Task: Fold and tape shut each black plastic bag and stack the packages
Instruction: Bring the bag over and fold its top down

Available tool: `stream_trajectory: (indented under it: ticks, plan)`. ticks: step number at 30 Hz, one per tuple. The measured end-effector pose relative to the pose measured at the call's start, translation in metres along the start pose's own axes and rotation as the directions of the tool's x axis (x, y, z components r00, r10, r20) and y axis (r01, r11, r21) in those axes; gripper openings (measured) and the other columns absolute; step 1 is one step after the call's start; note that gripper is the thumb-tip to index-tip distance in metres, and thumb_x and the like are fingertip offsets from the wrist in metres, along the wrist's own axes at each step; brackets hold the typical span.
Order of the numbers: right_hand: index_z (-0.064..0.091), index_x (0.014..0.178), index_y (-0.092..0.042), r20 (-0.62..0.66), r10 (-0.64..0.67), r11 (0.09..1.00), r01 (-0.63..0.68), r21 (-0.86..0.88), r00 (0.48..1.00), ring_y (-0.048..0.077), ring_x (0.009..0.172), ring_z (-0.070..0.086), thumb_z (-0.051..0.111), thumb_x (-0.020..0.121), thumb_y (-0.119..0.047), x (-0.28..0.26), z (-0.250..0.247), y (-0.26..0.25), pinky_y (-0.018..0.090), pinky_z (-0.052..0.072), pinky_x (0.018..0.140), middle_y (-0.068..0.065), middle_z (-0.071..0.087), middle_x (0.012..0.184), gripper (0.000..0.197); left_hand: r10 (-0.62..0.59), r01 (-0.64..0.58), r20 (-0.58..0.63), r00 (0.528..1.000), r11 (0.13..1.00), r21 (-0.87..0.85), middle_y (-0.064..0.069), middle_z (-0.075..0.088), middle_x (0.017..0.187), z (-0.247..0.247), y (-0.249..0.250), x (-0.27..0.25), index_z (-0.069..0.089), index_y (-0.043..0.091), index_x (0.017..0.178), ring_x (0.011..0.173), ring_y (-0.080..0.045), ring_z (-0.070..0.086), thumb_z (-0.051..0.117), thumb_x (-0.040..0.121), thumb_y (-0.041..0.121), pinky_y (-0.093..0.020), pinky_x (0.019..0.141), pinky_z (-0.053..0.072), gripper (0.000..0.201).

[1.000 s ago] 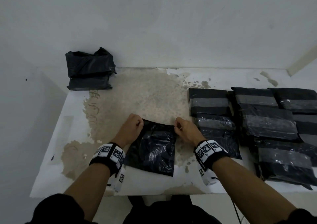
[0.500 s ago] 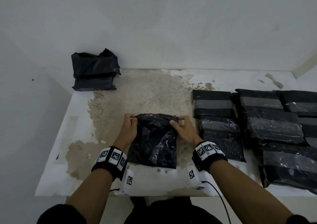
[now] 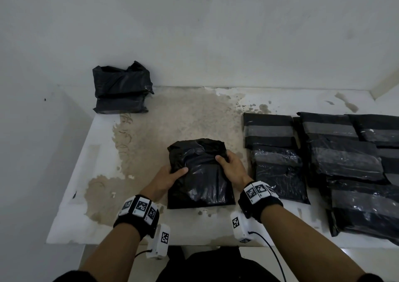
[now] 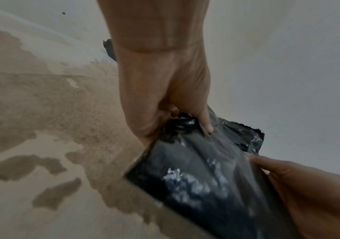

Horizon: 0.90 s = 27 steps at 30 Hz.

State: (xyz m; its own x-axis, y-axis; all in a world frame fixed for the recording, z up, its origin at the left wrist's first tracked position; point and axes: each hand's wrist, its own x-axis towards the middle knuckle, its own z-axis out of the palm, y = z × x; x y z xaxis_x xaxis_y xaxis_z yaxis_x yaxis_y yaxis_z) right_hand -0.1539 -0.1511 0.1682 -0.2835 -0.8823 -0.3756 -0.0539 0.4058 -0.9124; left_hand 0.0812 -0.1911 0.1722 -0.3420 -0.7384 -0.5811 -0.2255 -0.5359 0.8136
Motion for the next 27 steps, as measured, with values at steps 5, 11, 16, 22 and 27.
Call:
stream_trajectory:
  ticks: [5, 11, 16, 22, 27]
  plan:
    - [0.059, 0.109, -0.011, -0.101, -0.145, 0.971, 0.122, -0.206, 0.984, 0.015, 0.094, 0.060, 0.058, 0.102, -0.018, -0.004, 0.000, 0.005, 0.023, 0.046, 0.082, 0.000, 0.067, 0.100, 0.010, 0.055, -0.058, -0.105, 0.993, 0.998, -0.019, 0.005, 0.075, 0.108, 0.015, 0.008, -0.005, 0.069, 0.023, 0.110, 0.094, -0.012, 0.072, 0.059, 0.100, 0.037, -0.020, 0.074, 0.055, 0.021]
    - [0.054, 0.089, -0.020, -0.065, -0.207, 0.956, 0.188, -0.225, 0.976, 0.001, 0.075, 0.055, 0.061, 0.100, -0.015, -0.013, -0.003, -0.002, 0.018, 0.041, 0.071, -0.009, 0.061, 0.082, 0.014, -0.043, -0.011, -0.237, 0.971, 0.975, -0.220, -0.008, 0.076, 0.103, 0.017, 0.014, 0.000, 0.072, 0.008, 0.104, 0.095, -0.025, 0.073, 0.066, 0.094, 0.043, -0.036, 0.086, 0.057, 0.037]
    - [0.054, 0.095, -0.012, -0.063, -0.249, 0.924, 0.217, -0.313, 0.967, -0.017, 0.077, 0.054, 0.060, 0.101, -0.012, -0.023, -0.015, -0.008, 0.004, 0.038, 0.067, -0.014, 0.055, 0.082, 0.008, -0.027, -0.094, -0.337, 0.941, 0.936, -0.338, -0.012, 0.070, 0.099, 0.013, 0.006, 0.005, 0.069, 0.007, 0.095, 0.090, -0.027, 0.064, 0.061, 0.100, 0.028, -0.031, 0.071, 0.053, 0.023]
    - [0.054, 0.094, -0.013, -0.054, -0.240, 0.931, 0.214, -0.296, 0.969, -0.013, 0.074, 0.054, 0.063, 0.100, -0.016, -0.022, -0.017, -0.004, 0.007, 0.039, 0.067, -0.013, 0.055, 0.081, 0.011, -0.067, -0.090, -0.364, 0.929, 0.912, -0.400, -0.007, 0.074, 0.109, 0.016, 0.010, -0.002, 0.068, 0.012, 0.109, 0.087, -0.019, 0.068, 0.055, 0.101, 0.040, -0.029, 0.073, 0.054, 0.032]
    - [0.059, 0.097, -0.009, -0.140, -0.206, 0.968, 0.181, -0.174, 0.968, 0.007, 0.079, 0.061, 0.062, 0.100, -0.025, -0.015, -0.015, -0.006, 0.014, 0.048, 0.071, 0.003, 0.066, 0.087, 0.016, -0.124, 0.139, 0.079, 0.989, 0.966, -0.220, -0.005, 0.072, 0.121, 0.030, 0.003, -0.011, 0.065, 0.015, 0.125, 0.109, -0.024, 0.070, 0.077, 0.079, 0.045, -0.040, 0.097, 0.053, 0.056]
